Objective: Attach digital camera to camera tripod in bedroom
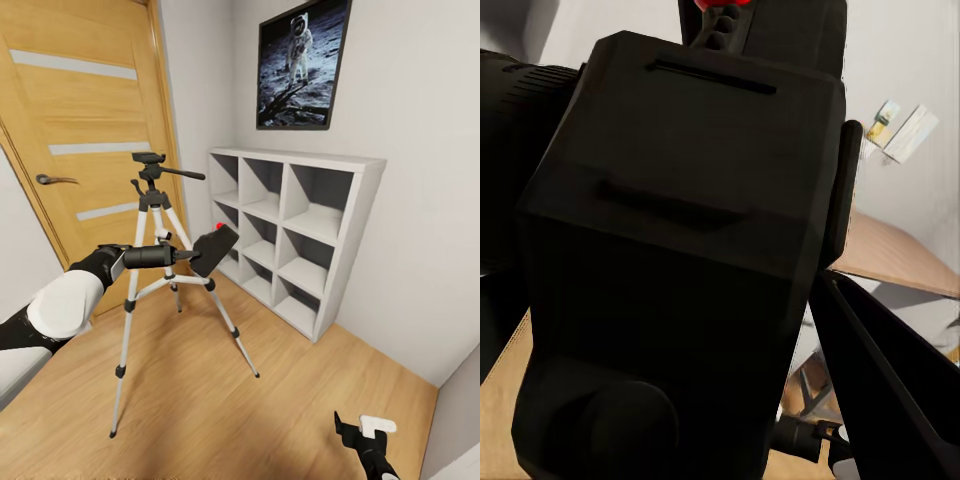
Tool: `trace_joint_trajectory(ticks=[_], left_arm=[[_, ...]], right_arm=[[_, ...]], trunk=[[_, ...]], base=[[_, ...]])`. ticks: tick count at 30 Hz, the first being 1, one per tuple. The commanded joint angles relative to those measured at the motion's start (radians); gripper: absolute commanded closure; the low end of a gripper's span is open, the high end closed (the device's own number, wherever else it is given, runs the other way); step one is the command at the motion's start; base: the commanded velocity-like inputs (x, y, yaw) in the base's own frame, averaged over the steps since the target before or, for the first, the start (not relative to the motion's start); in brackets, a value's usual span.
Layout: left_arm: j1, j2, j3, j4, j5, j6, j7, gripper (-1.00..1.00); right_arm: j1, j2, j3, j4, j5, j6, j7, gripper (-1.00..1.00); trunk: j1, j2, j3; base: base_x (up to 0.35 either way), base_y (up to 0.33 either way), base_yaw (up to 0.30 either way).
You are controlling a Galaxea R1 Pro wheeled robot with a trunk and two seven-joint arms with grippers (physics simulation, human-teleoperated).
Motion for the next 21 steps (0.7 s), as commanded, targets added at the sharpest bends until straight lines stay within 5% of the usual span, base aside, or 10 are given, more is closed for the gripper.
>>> trace_joint_trajectory(ticks=[1, 21], left_arm=[[-0.001, 0.000, 0.010, 0.000, -0.010, 0.009, -0.005, 1.00], [-0.001, 0.000, 0.010, 0.000, -0.010, 0.009, -0.005, 1.00]], right_arm=[[-0.002, -0.001, -0.007, 0.004, 0.007, -0.006, -0.001, -1.00], [-0.002, 0.000, -0.007, 0.004, 0.007, -0.006, -0.001, -1.00]], trunk=[[-0.004, 0.007, 0.002], [-0.081, 0.147, 0.065]], base=[[-0.001, 0.000, 0.266], [0.000, 0.000, 0.236]])
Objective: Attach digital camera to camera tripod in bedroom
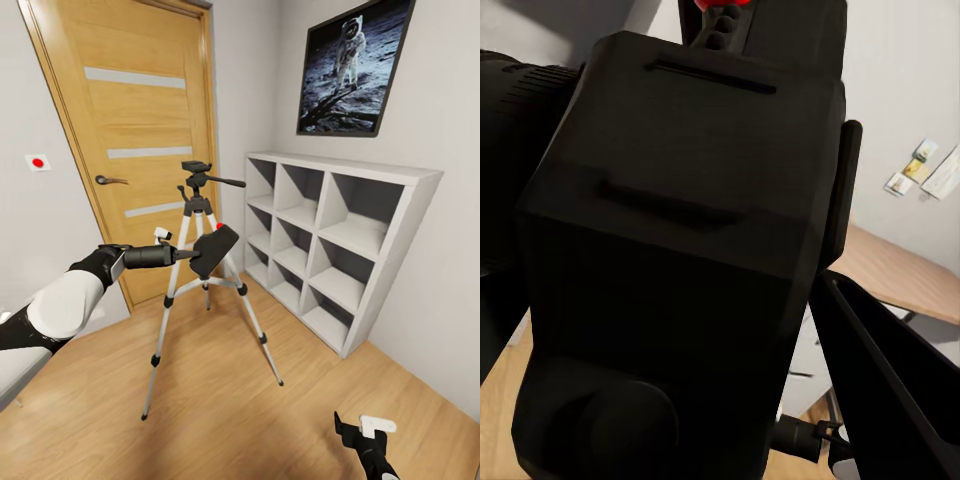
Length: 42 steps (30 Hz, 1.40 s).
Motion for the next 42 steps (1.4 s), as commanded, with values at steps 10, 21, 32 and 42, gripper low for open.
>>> trace_joint_trajectory(ticks=[10, 21, 32, 42], left_arm=[[-0.001, 0.000, 0.010, 0.000, -0.010, 0.009, -0.005, 1.00], [-0.001, 0.000, 0.010, 0.000, -0.010, 0.009, -0.005, 1.00], [-0.001, 0.000, 0.010, 0.000, -0.010, 0.009, -0.005, 1.00], [-0.001, 0.000, 0.010, 0.000, -0.010, 0.009, -0.005, 1.00]], right_arm=[[-0.002, -0.001, -0.007, 0.004, 0.007, -0.006, -0.001, -1.00], [-0.002, -0.001, -0.007, 0.004, 0.007, -0.006, -0.001, -1.00], [-0.002, -0.001, -0.007, 0.004, 0.007, -0.006, -0.001, -1.00], [-0.002, -0.001, -0.007, 0.004, 0.007, -0.006, -0.001, -1.00]], trunk=[[-0.038, 0.070, 0.030], [-0.081, 0.147, 0.065], [-0.123, 0.224, 0.099], [-0.161, 0.294, 0.127]], base=[[0.000, 0.000, 0.024], [0.000, 0.000, 0.001], [0.000, 0.000, 0.202], [0.000, 0.000, 0.073]])
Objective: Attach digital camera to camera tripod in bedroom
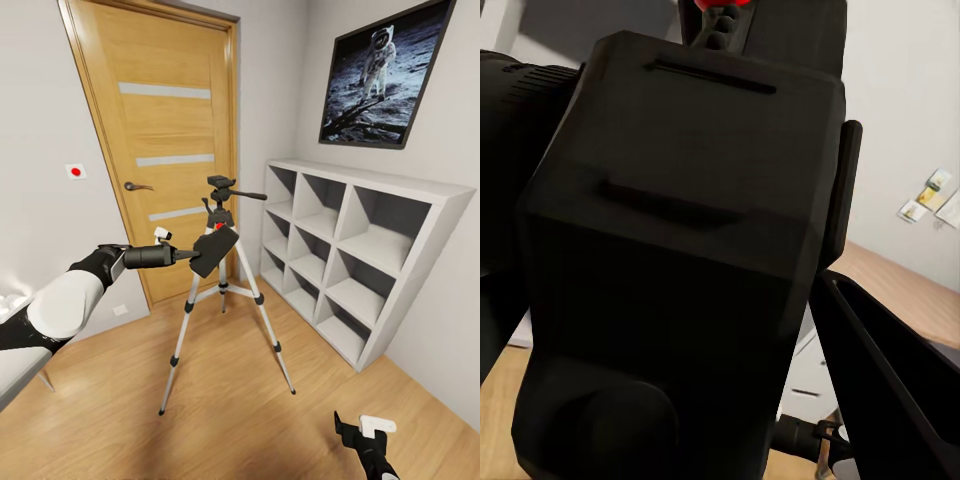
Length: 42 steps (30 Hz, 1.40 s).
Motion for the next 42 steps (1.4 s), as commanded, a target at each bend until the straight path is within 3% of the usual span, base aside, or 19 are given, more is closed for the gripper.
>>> trace_joint_trajectory(ticks=[1, 42], left_arm=[[-0.001, 0.000, 0.010, 0.000, -0.010, 0.009, -0.005, 1.00], [-0.001, 0.000, 0.012, 0.000, -0.010, 0.009, -0.005, 1.00]], right_arm=[[-0.002, -0.001, -0.007, 0.004, 0.007, -0.006, -0.001, -1.00], [-0.002, -0.001, -0.007, 0.004, 0.006, -0.006, -0.001, -1.00]], trunk=[[-0.004, 0.006, 0.002], [-0.161, 0.293, 0.126]], base=[[0.000, 0.000, 0.020], [0.000, 0.000, 0.001]])
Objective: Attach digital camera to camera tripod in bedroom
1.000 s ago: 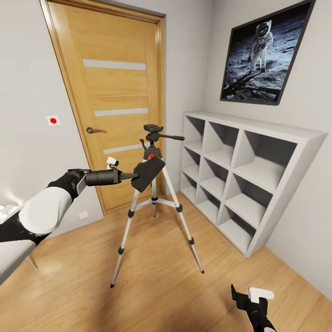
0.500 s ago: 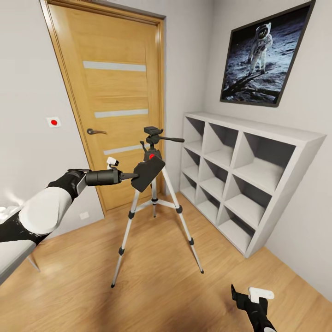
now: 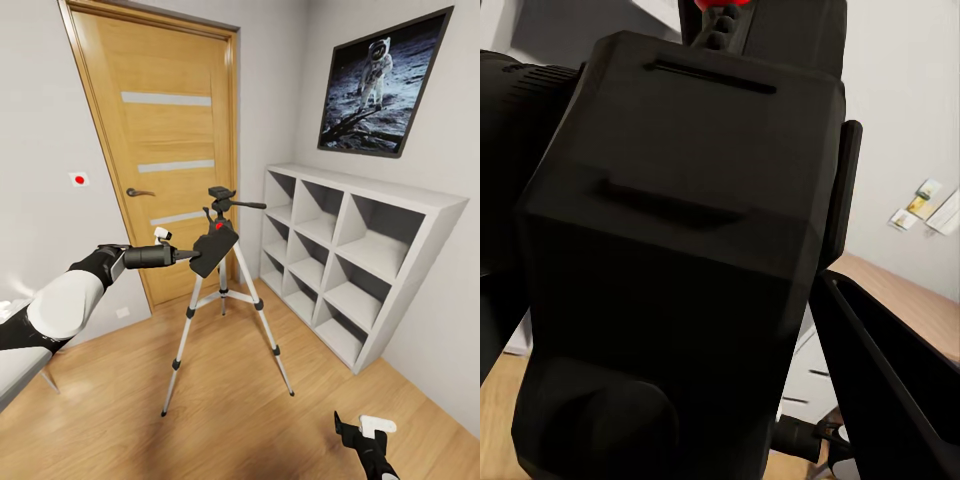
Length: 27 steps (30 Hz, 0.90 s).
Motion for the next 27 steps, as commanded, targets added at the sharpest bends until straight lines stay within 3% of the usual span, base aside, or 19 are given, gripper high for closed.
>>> trace_joint_trajectory(ticks=[1, 22, 27], left_arm=[[-0.001, 0.000, 0.011, 0.000, -0.010, 0.009, -0.005, 1.00], [-0.001, -0.001, 0.009, 0.000, -0.010, 0.010, -0.005, 1.00], [-0.001, -0.011, 0.008, -0.002, -0.010, 0.052, -0.005, 1.00]], right_arm=[[-0.002, -0.001, -0.007, 0.004, 0.007, -0.006, -0.001, -1.00], [-0.002, -0.001, -0.007, 0.004, 0.007, -0.006, -0.001, -1.00], [-0.002, -0.001, -0.007, 0.004, 0.007, -0.006, -0.001, -1.00]], trunk=[[-0.004, 0.006, 0.002], [-0.084, 0.153, 0.068], [-0.103, 0.188, 0.083]], base=[[0.000, 0.000, 0.000], [0.000, 0.000, 0.000], [0.000, 0.000, 0.000]])
